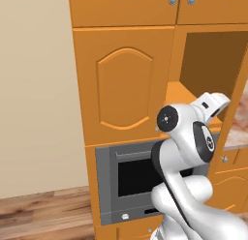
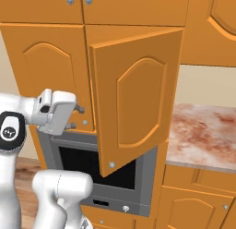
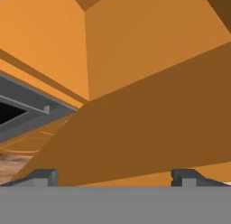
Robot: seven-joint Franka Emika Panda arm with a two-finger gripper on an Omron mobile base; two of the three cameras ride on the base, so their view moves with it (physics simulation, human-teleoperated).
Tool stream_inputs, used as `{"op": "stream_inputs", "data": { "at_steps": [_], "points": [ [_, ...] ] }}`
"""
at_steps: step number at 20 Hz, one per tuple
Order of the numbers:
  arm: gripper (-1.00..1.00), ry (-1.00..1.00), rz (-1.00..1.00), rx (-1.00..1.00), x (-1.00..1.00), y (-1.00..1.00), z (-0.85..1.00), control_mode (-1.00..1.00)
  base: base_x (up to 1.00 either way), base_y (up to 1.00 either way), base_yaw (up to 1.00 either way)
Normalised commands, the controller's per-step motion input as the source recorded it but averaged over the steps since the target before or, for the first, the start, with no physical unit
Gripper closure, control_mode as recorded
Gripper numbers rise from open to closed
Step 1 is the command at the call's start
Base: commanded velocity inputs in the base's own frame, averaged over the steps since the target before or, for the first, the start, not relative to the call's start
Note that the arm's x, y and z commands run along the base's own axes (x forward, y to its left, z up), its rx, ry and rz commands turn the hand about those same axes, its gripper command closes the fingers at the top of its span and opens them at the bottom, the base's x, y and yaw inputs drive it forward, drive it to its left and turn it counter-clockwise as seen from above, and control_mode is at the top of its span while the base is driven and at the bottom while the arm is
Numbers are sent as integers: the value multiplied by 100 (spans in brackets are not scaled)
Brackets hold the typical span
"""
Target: Open the cabinet. Pick the sponge and place it next to the sink. Then close the cabinet.
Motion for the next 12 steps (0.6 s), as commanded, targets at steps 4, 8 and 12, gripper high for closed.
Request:
{"op": "stream_inputs", "data": {
  "at_steps": [4, 8, 12],
  "points": [
    [-100, 2, 0, -5, 0, -36, 0, -100, 0, 0, 0],
    [-100, 2, 0, -3, 0, -36, -2, -100, 0, 0, 0],
    [-100, 2, 0, -2, 0, -38, -9, -100, 0, 0, 0]
  ]
}}
